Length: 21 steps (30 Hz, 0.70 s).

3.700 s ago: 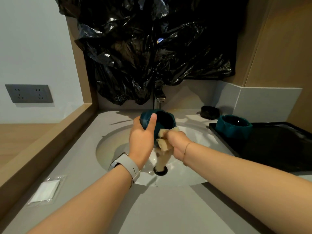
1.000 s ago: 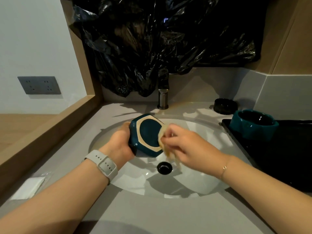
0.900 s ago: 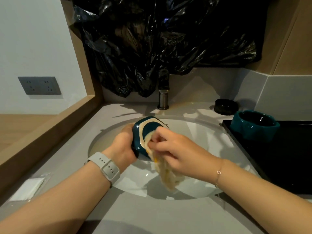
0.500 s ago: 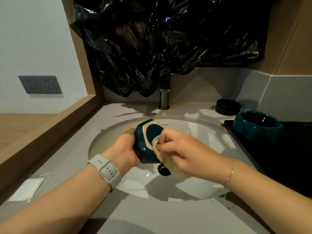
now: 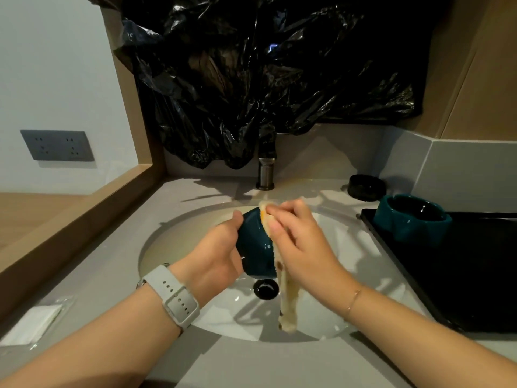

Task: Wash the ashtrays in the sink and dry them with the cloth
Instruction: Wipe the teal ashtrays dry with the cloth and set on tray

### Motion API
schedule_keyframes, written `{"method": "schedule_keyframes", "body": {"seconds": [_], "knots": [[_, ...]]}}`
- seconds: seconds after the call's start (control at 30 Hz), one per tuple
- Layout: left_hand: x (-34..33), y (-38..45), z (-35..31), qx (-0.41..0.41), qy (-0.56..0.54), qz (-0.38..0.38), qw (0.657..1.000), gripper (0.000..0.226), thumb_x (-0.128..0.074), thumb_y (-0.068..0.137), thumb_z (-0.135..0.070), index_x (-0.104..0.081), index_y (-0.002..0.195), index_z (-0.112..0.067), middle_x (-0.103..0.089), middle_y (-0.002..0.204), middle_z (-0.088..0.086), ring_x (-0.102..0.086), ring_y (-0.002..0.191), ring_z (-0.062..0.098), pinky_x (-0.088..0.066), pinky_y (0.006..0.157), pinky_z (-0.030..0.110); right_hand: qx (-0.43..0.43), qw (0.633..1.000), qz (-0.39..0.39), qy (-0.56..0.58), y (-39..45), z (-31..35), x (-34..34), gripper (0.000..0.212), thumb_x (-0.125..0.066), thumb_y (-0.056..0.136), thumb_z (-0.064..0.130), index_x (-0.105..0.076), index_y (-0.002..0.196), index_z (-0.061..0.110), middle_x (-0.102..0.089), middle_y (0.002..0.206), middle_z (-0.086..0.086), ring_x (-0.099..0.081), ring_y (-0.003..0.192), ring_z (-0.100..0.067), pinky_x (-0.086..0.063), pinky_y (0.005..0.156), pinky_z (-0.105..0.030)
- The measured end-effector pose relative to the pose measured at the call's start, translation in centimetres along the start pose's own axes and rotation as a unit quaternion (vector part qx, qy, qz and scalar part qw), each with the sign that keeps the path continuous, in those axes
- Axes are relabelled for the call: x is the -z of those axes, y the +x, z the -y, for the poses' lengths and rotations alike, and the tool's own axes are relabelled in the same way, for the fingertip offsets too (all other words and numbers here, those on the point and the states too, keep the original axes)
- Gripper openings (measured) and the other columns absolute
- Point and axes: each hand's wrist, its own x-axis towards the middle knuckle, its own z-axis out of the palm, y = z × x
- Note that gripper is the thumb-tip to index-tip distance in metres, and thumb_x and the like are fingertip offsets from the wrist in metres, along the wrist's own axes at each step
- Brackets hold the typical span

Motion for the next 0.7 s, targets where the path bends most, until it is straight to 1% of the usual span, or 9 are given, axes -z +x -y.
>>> {"method": "schedule_keyframes", "body": {"seconds": [0.07, 0.13, 0.23, 0.33, 0.4, 0.43, 0.53, 0.6, 0.7], "knots": [[-0.3, -0.3, 0.4, -0.027, 0.014, 0.004, 1.0, 0.042, -0.035, 0.105, -0.043, -0.06, 0.117, -0.011, -0.07, 0.108, 0.014, -0.067, 0.096, 0.029, -0.055, 0.069, 0.041, 0.0, 1.0, 0.006, -0.019, 0.3, -0.1, -1.1, 0.034, -0.036, 0.103, 0.03, -0.055, 0.13, 0.022, -0.038, 0.122, 0.017, -0.036, 0.12, -0.001, -0.028, 0.101, -0.009], [-0.8, -0.8, 1.0, -0.065, 0.083, 0.002, 0.994, 0.037, -0.036, 0.105, -0.042, -0.059, 0.108, -0.014, -0.068, 0.097, 0.011, -0.065, 0.084, 0.024, -0.052, 0.065, 0.034, -0.056, 0.998, 0.023, 0.031, 1.2, -0.3, -1.1, 0.035, -0.031, 0.104, 0.031, -0.053, 0.129, 0.022, -0.042, 0.13, 0.015, -0.037, 0.124, 0.0, -0.028, 0.105, -0.012], [-1.5, -1.5, 1.4, -0.082, 0.125, 0.001, 0.989, 0.034, -0.037, 0.105, -0.042, -0.058, 0.105, -0.016, -0.065, 0.095, 0.01, -0.062, 0.08, 0.022, -0.046, 0.061, 0.03, -0.161, 0.974, 0.052, 0.148, 1.9, -0.4, -0.3, 0.031, -0.033, 0.103, 0.032, -0.061, 0.111, 0.023, -0.062, 0.111, 0.004, -0.056, 0.105, -0.009, -0.044, 0.09, -0.019], [-1.3, -2.1, 1.1, -0.073, 0.068, 0.002, 0.995, 0.028, -0.036, 0.106, -0.031, -0.053, 0.089, -0.016, -0.059, 0.086, 0.007, -0.057, 0.076, 0.016, -0.044, 0.059, 0.026, -0.052, 0.99, 0.101, 0.086, 0.4, 0.1, -0.7, 0.027, -0.035, 0.104, 0.029, -0.057, 0.119, 0.03, -0.055, 0.125, 0.014, -0.044, 0.119, 0.012, -0.033, 0.097, -0.003], [-1.4, -2.5, 0.7, -0.074, 0.021, 0.012, 0.997, 0.03, -0.035, 0.106, -0.021, -0.052, 0.083, -0.014, -0.057, 0.08, 0.006, -0.055, 0.073, 0.012, -0.043, 0.061, 0.022, 0.034, 0.994, 0.102, 0.017, 0.0, 0.5, -1.3, 0.032, -0.034, 0.104, 0.023, -0.052, 0.13, 0.027, -0.047, 0.135, 0.015, -0.028, 0.133, 0.011, -0.021, 0.109, -0.006], [-1.4, -2.8, 0.6, -0.08, 0.017, 0.013, 0.997, 0.03, -0.035, 0.106, -0.021, -0.053, 0.083, -0.014, -0.058, 0.08, 0.006, -0.056, 0.074, 0.012, -0.044, 0.063, 0.023, 0.044, 0.995, 0.09, 0.016, 0.3, 0.6, -1.4, 0.031, -0.033, 0.104, 0.021, -0.053, 0.127, 0.029, -0.049, 0.134, 0.014, -0.031, 0.132, 0.008, -0.022, 0.109, -0.007], [-1.5, -3.0, 0.7, -0.079, 0.072, -0.006, 0.994, 0.03, -0.037, 0.106, -0.03, -0.052, 0.084, -0.017, -0.06, 0.085, 0.008, -0.058, 0.078, 0.02, -0.048, 0.07, 0.032, -0.101, 0.985, 0.057, 0.131, 1.7, 1.0, -0.6, 0.028, -0.034, 0.104, 0.026, -0.061, 0.109, 0.033, -0.061, 0.114, 0.012, -0.053, 0.108, 0.001, -0.042, 0.088, -0.015], [-1.7, -3.1, 0.9, -0.069, 0.105, 0.0, 0.992, 0.029, -0.036, 0.106, -0.032, -0.049, 0.084, -0.017, -0.058, 0.086, 0.009, -0.056, 0.075, 0.021, -0.044, 0.061, 0.031, -0.199, 0.962, 0.07, 0.174, 2.1, 1.0, 0.0, 0.03, -0.036, 0.102, 0.028, -0.064, 0.109, 0.024, -0.064, 0.106, 0.007, -0.058, 0.099, -0.008, -0.044, 0.077, -0.019], [-1.5, -2.8, 1.1, -0.116, 0.179, -0.005, 0.977, 0.032, -0.034, 0.106, -0.032, -0.052, 0.086, -0.015, -0.059, 0.091, 0.008, -0.056, 0.079, 0.019, -0.045, 0.069, 0.03, -0.158, 0.971, 0.069, 0.166, 0.6, 0.9, -0.3, 0.028, -0.036, 0.103, 0.03, -0.063, 0.113, 0.026, -0.06, 0.116, 0.008, -0.056, 0.105, -0.002, -0.045, 0.083, -0.017]]}}
